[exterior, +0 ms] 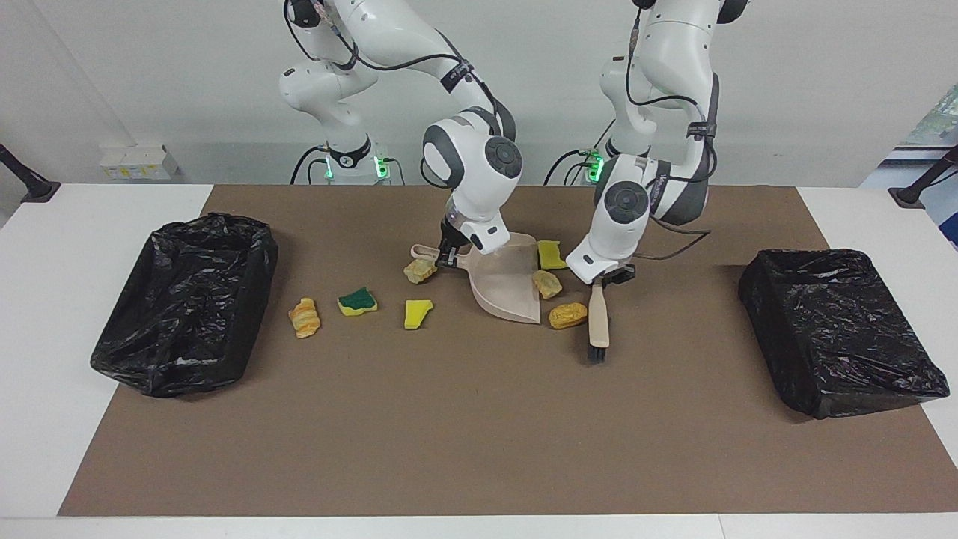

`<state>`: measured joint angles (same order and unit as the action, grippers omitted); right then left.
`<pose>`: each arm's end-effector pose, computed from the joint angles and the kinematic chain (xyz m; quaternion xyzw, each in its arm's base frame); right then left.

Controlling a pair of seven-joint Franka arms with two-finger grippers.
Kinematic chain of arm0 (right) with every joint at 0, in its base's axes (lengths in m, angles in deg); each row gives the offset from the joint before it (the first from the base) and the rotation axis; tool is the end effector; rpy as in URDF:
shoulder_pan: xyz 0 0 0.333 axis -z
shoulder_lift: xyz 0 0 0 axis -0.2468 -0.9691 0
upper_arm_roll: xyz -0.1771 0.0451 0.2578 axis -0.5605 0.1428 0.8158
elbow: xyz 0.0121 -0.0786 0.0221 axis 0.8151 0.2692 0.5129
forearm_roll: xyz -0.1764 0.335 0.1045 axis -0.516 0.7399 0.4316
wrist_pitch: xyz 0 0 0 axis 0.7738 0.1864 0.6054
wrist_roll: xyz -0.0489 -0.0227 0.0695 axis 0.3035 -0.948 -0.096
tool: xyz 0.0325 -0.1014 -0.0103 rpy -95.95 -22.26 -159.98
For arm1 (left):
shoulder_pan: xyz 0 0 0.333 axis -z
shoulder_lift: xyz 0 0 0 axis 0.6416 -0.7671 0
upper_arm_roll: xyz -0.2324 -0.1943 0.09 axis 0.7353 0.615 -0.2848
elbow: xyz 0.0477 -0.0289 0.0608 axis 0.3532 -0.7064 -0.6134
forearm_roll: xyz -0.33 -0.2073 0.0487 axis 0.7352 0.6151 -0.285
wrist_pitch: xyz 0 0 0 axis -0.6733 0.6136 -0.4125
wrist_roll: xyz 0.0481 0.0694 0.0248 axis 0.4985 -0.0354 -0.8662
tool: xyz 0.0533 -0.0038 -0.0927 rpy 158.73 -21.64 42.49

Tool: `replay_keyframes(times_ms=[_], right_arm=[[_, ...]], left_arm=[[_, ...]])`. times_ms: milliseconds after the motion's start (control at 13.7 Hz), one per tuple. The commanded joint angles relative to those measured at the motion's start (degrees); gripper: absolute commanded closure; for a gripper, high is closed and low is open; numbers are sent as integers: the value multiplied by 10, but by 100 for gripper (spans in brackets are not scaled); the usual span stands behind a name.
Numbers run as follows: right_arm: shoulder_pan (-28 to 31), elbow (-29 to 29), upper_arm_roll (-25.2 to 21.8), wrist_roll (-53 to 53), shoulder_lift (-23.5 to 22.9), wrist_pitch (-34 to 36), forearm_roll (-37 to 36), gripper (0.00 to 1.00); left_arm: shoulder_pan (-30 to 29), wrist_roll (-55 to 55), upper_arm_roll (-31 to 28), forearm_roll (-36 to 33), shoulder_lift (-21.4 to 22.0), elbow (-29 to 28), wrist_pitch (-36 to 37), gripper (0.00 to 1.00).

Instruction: Sweep and dump trash in bin

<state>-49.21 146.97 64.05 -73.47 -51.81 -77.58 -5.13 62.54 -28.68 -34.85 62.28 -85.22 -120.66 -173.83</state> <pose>0.4854 0.3354 0.3531 0.7260 0.6622 -0.1633 0.0881 0.4866 -0.2506 0.3043 -0.9869 0.1201 0.0950 0.0506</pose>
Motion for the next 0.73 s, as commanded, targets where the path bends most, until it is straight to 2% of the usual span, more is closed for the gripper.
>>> replay_keyframes(times_ms=[0,439,658], right_arm=[[4,5,7,5,10,11,1,100],[4,6,6,5,12,12,1,100],[6,8,6,-5,12,12,-3,100]], left_arm=[[59,-52,-5,20,30,-19,29,100],[170,-155,-5,67,57,-19,93,100],[169,-171,-5,68,59,2,108,100]])
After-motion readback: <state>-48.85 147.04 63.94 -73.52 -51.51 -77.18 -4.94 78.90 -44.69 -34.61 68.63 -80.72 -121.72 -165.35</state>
